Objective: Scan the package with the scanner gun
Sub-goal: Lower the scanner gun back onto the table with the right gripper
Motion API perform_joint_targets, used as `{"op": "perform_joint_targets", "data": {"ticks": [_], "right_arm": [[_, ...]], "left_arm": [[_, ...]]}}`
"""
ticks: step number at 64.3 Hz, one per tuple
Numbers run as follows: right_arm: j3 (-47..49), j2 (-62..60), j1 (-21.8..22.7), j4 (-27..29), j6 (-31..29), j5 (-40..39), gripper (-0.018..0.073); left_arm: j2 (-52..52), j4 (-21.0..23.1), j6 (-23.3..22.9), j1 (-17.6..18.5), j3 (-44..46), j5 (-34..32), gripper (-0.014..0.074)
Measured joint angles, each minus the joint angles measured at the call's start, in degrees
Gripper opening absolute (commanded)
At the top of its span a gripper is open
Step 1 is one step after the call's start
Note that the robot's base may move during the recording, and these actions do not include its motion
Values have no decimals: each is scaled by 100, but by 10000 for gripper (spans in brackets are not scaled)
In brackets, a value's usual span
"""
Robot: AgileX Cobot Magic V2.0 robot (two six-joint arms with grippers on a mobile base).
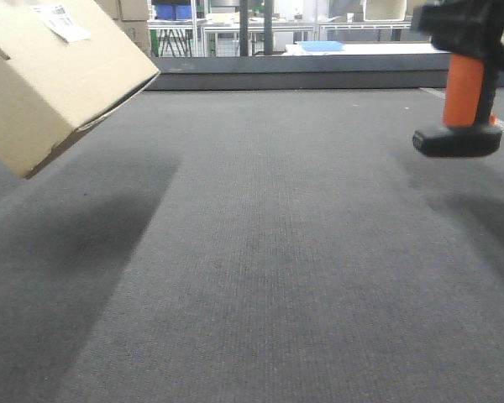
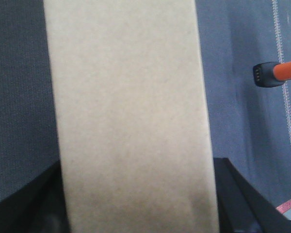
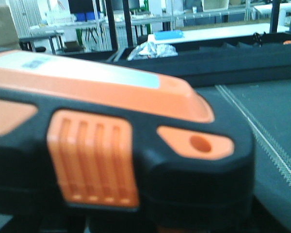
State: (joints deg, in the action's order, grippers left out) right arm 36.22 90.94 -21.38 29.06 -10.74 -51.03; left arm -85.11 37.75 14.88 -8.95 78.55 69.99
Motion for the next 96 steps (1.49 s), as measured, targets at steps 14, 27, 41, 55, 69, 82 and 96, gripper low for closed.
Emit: {"op": "perform_joint_targets", "data": {"ticks": [14, 27, 41, 55, 69, 82, 96], "right_arm": [[0, 351, 0, -13, 0, -177, -163], [0, 597, 0, -32, 101, -257, -163], [0, 714, 0, -32, 142, -371, -163], [0, 714, 0, -59, 142, -381, -163], [10, 714, 0, -86, 142, -381, 23], [10, 714, 0, -111, 142, -381, 542], [21, 714, 0, -133, 142, -347, 570]], "left_arm": [[0, 0, 0, 0, 0, 0, -111], [0, 0, -11, 0, 0, 0, -111], [0, 0, -11, 0, 0, 0, -111], [0, 0, -11, 0, 0, 0, -111], [0, 0, -11, 0, 0, 0, -111], [0, 0, -11, 0, 0, 0, -111], [0, 0, -11, 0, 0, 0, -111]]}}
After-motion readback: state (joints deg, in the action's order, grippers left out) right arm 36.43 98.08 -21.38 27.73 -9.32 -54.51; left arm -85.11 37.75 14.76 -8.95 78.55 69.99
